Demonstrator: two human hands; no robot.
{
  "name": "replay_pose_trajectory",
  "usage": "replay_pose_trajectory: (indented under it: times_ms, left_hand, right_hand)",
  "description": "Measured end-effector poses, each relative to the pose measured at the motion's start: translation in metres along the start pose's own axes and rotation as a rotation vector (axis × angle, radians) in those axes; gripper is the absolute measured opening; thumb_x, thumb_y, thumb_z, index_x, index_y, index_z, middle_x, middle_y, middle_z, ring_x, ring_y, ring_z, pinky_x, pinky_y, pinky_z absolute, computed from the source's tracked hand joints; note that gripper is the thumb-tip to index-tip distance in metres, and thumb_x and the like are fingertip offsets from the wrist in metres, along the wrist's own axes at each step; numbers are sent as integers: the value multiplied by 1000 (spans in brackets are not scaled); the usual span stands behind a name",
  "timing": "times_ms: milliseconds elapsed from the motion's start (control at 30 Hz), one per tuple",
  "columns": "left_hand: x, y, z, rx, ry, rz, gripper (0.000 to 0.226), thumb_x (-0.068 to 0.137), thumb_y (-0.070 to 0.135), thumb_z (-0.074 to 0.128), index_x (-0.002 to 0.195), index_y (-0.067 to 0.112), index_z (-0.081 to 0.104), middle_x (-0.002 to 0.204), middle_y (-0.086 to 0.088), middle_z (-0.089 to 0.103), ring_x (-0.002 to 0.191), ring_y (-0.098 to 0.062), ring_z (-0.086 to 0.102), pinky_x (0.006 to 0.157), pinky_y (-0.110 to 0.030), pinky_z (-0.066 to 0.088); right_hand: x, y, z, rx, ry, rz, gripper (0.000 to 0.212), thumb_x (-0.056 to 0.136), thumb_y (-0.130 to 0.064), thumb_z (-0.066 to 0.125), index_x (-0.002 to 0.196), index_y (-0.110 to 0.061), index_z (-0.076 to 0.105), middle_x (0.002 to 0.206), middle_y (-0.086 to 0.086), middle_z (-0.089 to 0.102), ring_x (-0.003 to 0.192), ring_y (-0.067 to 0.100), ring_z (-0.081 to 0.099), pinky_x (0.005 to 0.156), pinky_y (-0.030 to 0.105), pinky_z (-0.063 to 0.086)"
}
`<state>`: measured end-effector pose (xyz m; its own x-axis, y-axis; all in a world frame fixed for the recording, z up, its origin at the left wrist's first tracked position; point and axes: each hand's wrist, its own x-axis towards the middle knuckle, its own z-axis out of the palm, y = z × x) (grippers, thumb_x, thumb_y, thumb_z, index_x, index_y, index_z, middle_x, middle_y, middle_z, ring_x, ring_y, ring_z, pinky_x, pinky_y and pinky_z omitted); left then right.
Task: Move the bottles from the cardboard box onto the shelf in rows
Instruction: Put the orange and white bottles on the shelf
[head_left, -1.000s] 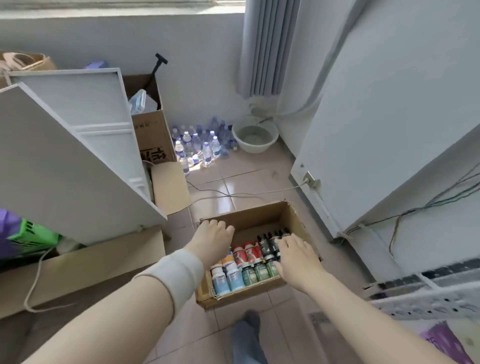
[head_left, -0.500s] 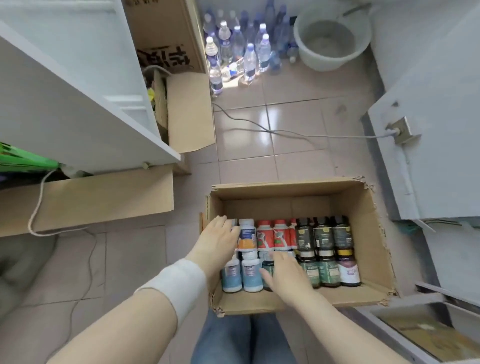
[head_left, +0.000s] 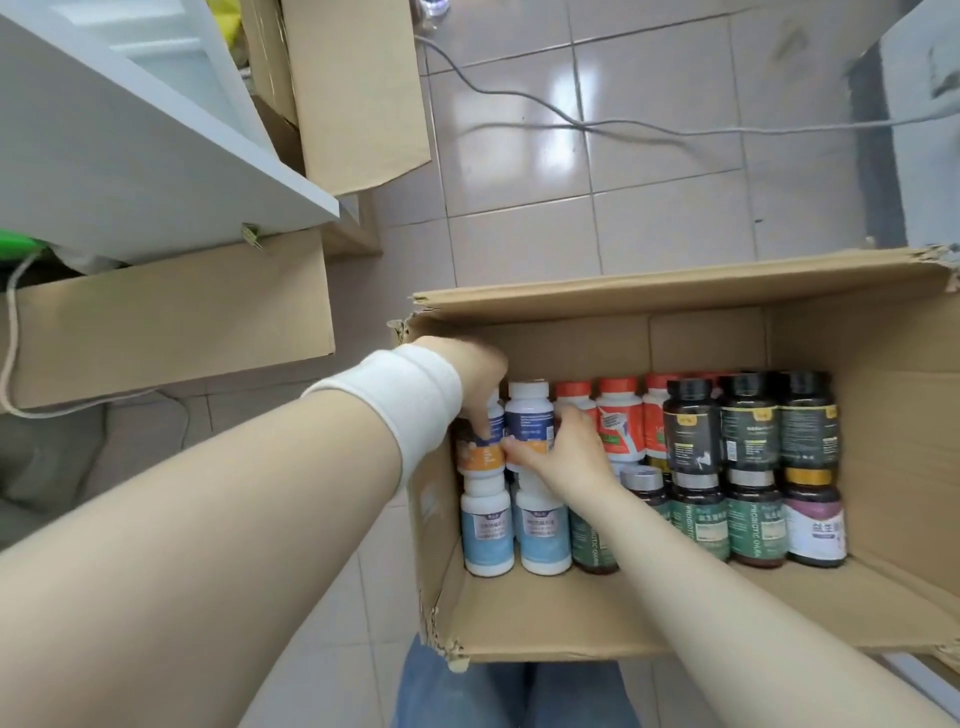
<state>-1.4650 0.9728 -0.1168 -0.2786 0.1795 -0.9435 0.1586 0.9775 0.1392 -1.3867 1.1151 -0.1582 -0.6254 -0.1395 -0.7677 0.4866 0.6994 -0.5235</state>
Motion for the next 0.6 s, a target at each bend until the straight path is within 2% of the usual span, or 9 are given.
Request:
replay_pose_trajectory:
  times_ms: [133, 300, 333, 400, 500, 567, 600]
  left_hand:
    - [-3, 2, 0, -248, 73, 37, 60, 73, 37, 77, 121, 13, 51, 122, -5, 57, 109, -25, 56, 90, -31, 46]
    - [-37, 10, 5, -732, 334, 138, 53, 79, 25, 73, 128, 16, 54, 130, 1, 57, 119, -14, 52, 96, -22, 40]
    - [-50, 14, 6, -857, 375, 170, 53, 80, 22, 73, 129, 18, 54, 129, 3, 57, 117, -11, 53, 95, -21, 43]
    - [-82, 24, 8, -1066, 428, 243, 54, 82, 20, 71, 132, 25, 52, 126, 9, 55, 111, -5, 53, 92, -20, 45]
    - [-135, 48, 3, -1234, 496, 355, 48, 86, 19, 66, 129, 34, 50, 116, 14, 56, 102, 0, 55, 90, -18, 50]
    - [-170, 70, -4, -1311, 555, 424, 38, 89, 17, 62, 121, 34, 52, 105, 10, 57, 89, -1, 58, 77, -13, 53]
    - [-188, 83, -9, -1358, 567, 449, 34, 90, 16, 61, 118, 31, 52, 100, 6, 58, 84, -3, 58, 70, -12, 53]
  right_hand:
    - [-14, 0, -19, 225, -40, 30, 30, 77, -20, 75, 97, -16, 53, 92, -3, 61, 80, 7, 56, 69, 17, 43]
    - [-44, 13, -56, 403, -22, 63, 36, 80, -20, 72, 109, -21, 50, 97, -11, 58, 83, -5, 53, 64, 6, 40]
    - [-54, 14, -66, 438, 3, 71, 37, 80, -20, 72, 110, -21, 50, 101, -9, 59, 89, 0, 55, 71, 9, 41]
    - [-78, 16, -85, 532, 54, 102, 41, 80, -20, 71, 116, -16, 52, 110, -2, 61, 101, 10, 57, 86, 21, 40]
    - [-129, 13, -113, 697, 103, 122, 44, 81, -18, 70, 122, -11, 54, 106, 0, 66, 102, 14, 61, 96, 31, 43]
    - [-171, 3, -130, 811, 141, 83, 49, 76, -22, 74, 120, -8, 56, 103, 1, 68, 104, 19, 62, 102, 38, 44]
    - [-194, -3, -138, 850, 172, 57, 60, 66, -34, 81, 117, -10, 59, 99, -1, 70, 101, 19, 63, 99, 37, 46]
